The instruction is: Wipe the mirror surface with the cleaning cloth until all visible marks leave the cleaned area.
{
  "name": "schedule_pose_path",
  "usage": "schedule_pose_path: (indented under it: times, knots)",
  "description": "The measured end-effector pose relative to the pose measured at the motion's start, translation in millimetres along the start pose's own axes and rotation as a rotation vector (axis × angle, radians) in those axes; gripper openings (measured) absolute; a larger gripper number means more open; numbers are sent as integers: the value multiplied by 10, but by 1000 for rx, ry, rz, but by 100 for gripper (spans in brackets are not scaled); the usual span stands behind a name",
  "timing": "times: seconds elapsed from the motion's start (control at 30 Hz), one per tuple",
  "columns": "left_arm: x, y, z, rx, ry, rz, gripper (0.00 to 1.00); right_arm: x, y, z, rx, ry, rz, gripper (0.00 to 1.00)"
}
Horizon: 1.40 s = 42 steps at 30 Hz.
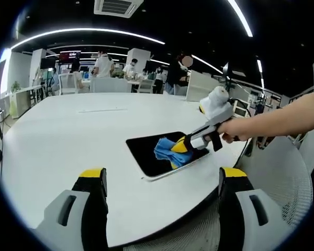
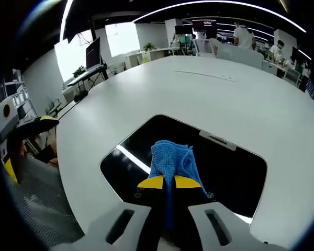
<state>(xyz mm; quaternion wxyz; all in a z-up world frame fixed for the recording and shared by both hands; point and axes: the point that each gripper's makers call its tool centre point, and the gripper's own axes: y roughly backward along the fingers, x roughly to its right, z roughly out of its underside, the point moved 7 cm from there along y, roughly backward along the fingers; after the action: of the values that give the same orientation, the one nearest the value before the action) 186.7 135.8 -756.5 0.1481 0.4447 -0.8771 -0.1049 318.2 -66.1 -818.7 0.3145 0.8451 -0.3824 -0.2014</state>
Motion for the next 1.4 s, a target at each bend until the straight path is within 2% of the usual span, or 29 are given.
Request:
schedule_pose_path:
  times: [0.53,1.07,1.2,1.4]
  knots:
    - [-2,-14,2,-4,2,2,86,232,-208,-240,-12,19,47,0]
    - [-13,-29,12,-14,2,1,86,407,-379,-412,-20,85,87,0]
    - [-19,-33,10,-14,2,-1,86,414,-403,-440,-22,110,106,0]
    - [-23,-42,9,-15,2,-1,86,474,-422,-451,-18,101,101,0]
